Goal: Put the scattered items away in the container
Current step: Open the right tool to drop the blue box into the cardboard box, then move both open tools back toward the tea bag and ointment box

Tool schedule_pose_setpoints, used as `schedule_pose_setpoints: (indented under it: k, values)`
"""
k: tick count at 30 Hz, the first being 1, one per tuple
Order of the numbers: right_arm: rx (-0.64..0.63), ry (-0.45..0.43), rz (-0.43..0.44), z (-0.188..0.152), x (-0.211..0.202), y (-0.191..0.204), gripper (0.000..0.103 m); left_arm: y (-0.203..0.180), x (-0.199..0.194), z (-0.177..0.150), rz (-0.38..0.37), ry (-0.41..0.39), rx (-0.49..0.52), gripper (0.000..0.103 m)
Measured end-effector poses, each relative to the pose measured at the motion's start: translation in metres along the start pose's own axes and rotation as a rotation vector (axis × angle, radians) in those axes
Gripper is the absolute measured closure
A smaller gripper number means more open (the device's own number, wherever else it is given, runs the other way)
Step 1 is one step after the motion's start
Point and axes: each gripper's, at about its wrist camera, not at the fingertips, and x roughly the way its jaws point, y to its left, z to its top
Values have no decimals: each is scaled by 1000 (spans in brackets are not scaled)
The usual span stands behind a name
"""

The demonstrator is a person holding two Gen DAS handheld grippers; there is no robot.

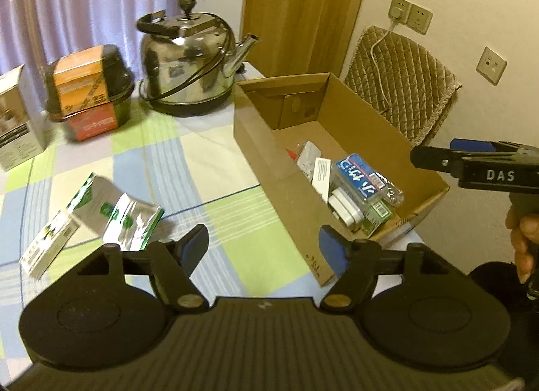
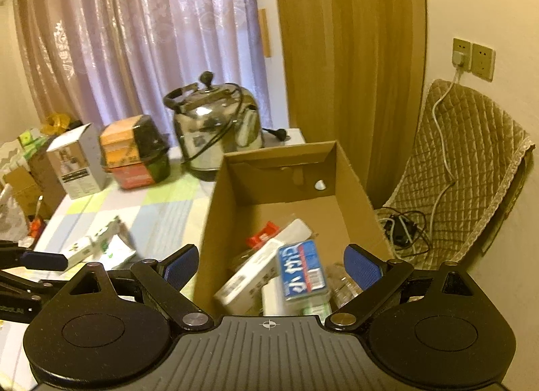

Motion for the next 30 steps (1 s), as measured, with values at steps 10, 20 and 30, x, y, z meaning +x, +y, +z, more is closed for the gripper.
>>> schedule_pose_setpoints:
  k: [10, 20, 30]
  values:
    - [-45, 16, 85, -14, -24, 49, 5, 20, -49, -37, 90, -8, -48, 20]
    - [-111, 31, 166, -17, -33, 93, 5, 40, -83, -58, 179, -32, -77, 13]
    - [-154, 48, 212, -19, -30, 120, 5, 65, -95, -70, 244, -32, -102, 10]
